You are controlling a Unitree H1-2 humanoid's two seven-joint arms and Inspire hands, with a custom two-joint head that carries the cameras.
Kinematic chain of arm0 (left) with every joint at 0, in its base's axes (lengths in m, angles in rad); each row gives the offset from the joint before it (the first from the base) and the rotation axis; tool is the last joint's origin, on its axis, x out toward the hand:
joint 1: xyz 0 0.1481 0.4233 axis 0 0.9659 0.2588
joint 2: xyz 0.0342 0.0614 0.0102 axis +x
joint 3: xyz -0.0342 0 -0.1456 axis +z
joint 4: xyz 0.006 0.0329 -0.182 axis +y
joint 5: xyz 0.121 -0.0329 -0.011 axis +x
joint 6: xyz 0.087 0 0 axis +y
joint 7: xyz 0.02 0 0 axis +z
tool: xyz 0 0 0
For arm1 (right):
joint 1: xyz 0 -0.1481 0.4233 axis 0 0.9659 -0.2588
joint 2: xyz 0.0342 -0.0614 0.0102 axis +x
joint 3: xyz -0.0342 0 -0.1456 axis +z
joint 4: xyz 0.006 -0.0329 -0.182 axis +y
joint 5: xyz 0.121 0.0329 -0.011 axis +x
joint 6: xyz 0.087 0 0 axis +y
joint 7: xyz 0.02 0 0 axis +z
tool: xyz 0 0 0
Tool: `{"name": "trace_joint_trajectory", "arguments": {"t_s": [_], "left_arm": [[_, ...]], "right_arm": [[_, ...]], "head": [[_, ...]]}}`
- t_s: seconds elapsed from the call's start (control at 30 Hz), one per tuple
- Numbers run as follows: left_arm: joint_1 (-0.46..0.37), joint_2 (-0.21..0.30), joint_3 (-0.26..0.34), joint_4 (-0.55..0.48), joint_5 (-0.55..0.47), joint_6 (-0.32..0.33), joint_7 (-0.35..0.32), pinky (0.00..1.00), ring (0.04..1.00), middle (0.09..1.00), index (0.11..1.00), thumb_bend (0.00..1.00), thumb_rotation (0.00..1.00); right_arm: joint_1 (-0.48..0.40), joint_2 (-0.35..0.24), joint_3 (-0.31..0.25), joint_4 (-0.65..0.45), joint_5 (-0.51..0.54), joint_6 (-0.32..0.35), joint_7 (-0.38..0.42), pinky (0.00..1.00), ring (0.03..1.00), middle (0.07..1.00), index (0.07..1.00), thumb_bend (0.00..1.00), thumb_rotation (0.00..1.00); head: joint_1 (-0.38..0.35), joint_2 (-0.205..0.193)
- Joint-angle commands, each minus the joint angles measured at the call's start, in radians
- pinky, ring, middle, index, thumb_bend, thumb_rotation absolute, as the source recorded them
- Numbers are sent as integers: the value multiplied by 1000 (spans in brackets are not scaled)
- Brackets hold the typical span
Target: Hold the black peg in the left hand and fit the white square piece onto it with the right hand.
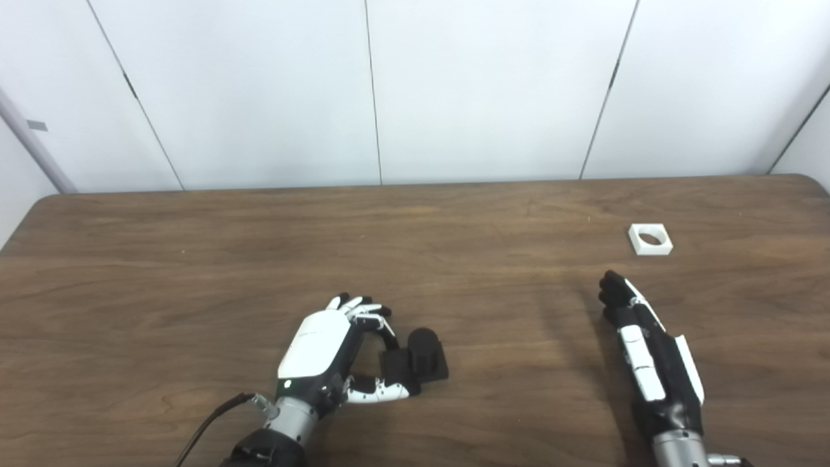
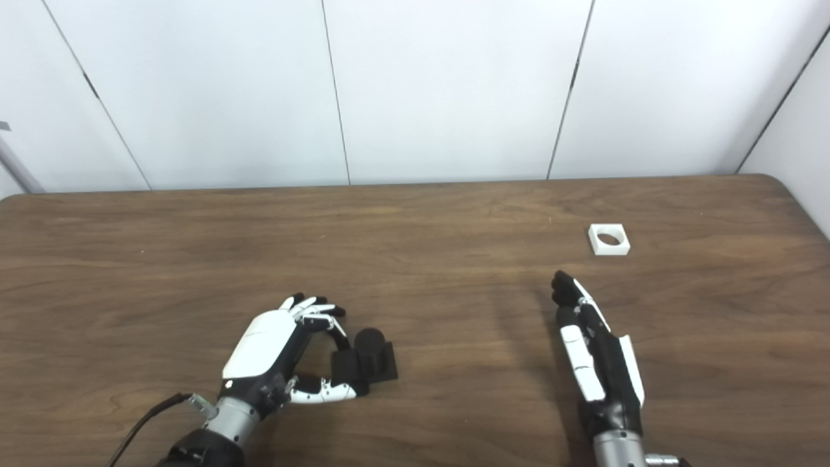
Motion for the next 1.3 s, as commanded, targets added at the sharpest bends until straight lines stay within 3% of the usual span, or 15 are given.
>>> {"name": "trace_joint_trajectory", "arguments": {"t_s": [0.0,0.1,0.2,0.37,0.57,0.7,0.83,1.03,1.27], "left_arm": [[-5,20,0,10,0,-22,-8,1000,909,812,485,523,53],[-11,21,4,14,-3,-26,-12,1000,904,811,485,523,53],[-15,23,9,12,-9,-29,-21,1000,902,808,485,523,53],[-18,30,19,18,-16,-39,-25,1000,896,804,485,523,53],[-19,40,31,26,-36,-55,-26,1000,893,799,485,523,52],[-18,45,37,33,-43,-70,-23,1000,890,794,485,523,52],[-17,50,44,36,-45,-83,-24,1000,886,788,484,522,51],[-15,58,52,37,-52,-89,-32,1000,885,788,484,522,51],[-11,77,64,37,-74,-104,-39,1000,883,787,484,522,49]], "right_arm": [[42,41,2,-45,-19,1,-13,903,918,895,836,571,700],[21,46,-20,-54,-29,-2,-40,882,902,869,786,598,547],[0,36,-37,-86,-133,61,-91,900,888,846,725,660,506],[-45,27,-91,-127,-126,124,-117,924,901,854,672,692,290],[-107,-4,-134,-137,-128,173,-109,933,918,860,655,750,194],[-167,-28,-151,-122,-180,214,-122,908,904,844,632,798,180],[-217,-81,-149,-114,-261,283,-114,958,915,846,628,823,229],[-294,-178,-121,-67,-384,348,-91,870,892,865,640,837,248],[-396,-263,-98,33,-451,397,-52,900,908,886,669,839,242]], "head": [[-4,2],[-19,4],[-40,7],[-79,10],[-148,13],[-177,12],[-204,9],[-243,8],[-277,9]]}}
